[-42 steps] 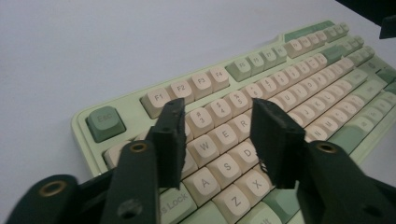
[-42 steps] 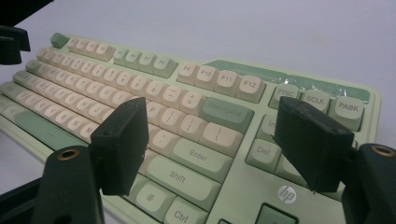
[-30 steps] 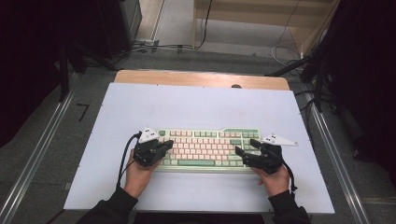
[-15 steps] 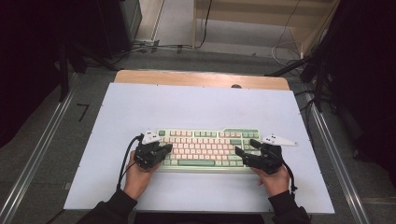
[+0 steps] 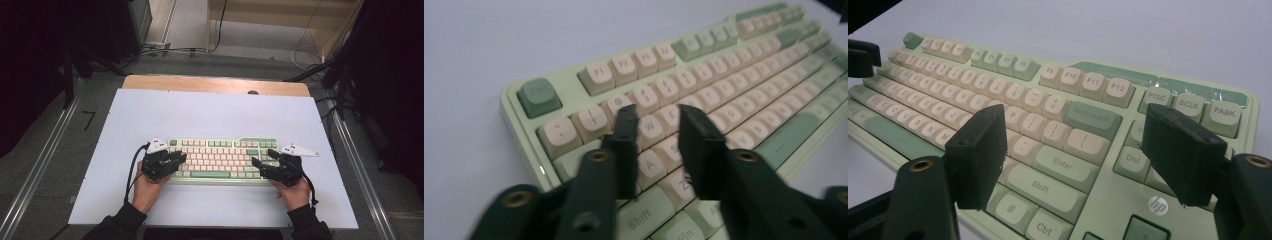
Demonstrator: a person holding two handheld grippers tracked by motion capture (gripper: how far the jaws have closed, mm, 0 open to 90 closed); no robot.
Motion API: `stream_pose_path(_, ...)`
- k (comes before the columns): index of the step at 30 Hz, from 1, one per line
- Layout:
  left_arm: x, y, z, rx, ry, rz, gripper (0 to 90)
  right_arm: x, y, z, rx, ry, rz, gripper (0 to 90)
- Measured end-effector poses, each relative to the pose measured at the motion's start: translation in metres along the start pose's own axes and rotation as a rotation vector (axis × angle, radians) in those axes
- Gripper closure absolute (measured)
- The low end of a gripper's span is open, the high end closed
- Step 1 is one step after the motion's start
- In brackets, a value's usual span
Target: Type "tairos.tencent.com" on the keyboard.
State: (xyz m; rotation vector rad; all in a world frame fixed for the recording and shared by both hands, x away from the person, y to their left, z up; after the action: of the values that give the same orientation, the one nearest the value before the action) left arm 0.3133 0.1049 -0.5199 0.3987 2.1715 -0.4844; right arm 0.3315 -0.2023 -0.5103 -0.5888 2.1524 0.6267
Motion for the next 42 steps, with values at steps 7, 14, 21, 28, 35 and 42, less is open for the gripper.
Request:
stream_pose_path(7,-0.006,0.003,-0.006,-0.033,-0.066,-0.008,37.6,0.000,0.001,0.000,0.001,0.001,-0.006,23.9)
stream_pose_path(14,-0.003,0.005,-0.002,-0.060,-0.045,-0.001,34.8,0.001,0.002,0.002,-0.001,0.011,-0.007,26.4)
stream_pose_path(21,-0.003,0.007,-0.002,-0.076,-0.054,-0.007,35.0,0.000,0.010,0.005,-0.057,0.012,-0.019,53.7)
stream_pose_path(28,-0.001,0.008,0.000,-0.086,-0.042,0.000,35.9,-0.001,0.023,0.011,-0.085,0.043,-0.074,82.1)
stream_pose_path(35,0.000,0.007,0.003,-0.095,-0.031,0.008,36.4,-0.004,0.035,0.023,-0.104,0.061,-0.107,87.3)
stream_pose_path(42,0.000,0.007,0.002,-0.095,-0.032,0.007,36.4,-0.008,0.051,0.041,-0.131,0.076,-0.129,87.2)
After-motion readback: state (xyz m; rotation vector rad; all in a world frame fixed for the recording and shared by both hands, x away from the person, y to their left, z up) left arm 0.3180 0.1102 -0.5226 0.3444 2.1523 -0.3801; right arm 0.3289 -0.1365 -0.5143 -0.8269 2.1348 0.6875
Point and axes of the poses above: each handheld gripper's, and its own axes: z roughly forward along the jaws, x roughly out of its underside, y roughly to its left, the point moved 7 cm from there along z, roughly forward along the jaws, and after that the axes turned 5 degrees about -x, right-handed, at the moved point
